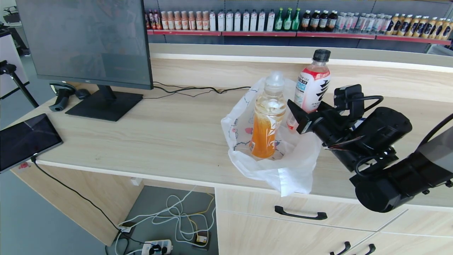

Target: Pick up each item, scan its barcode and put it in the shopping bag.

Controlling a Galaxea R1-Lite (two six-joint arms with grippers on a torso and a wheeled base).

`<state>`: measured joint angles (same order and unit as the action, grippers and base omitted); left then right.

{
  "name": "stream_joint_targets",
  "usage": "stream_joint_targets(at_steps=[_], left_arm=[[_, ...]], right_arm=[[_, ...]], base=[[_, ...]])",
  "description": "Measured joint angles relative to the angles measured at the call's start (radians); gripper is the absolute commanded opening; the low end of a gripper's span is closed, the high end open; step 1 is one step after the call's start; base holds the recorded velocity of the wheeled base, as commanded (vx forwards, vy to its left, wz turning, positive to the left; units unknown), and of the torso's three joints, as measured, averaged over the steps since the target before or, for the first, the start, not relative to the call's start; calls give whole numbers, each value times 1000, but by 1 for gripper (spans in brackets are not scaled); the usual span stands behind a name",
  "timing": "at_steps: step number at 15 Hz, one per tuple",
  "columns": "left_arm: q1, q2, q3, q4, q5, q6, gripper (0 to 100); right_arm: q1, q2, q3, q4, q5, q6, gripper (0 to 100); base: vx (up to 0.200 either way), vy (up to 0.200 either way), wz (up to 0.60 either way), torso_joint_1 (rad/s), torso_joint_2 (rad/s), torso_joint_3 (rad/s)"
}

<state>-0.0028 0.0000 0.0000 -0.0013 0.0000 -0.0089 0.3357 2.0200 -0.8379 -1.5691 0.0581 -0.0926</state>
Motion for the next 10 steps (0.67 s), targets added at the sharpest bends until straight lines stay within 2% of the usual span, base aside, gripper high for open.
stream_joint_targets(at_steps=[10], left_arm=[[0, 0, 0, 0, 0, -1, 100]], right_arm=[[-2, 92, -46, 0, 0, 1, 0]], base=[[0, 0, 0, 0, 0, 0]])
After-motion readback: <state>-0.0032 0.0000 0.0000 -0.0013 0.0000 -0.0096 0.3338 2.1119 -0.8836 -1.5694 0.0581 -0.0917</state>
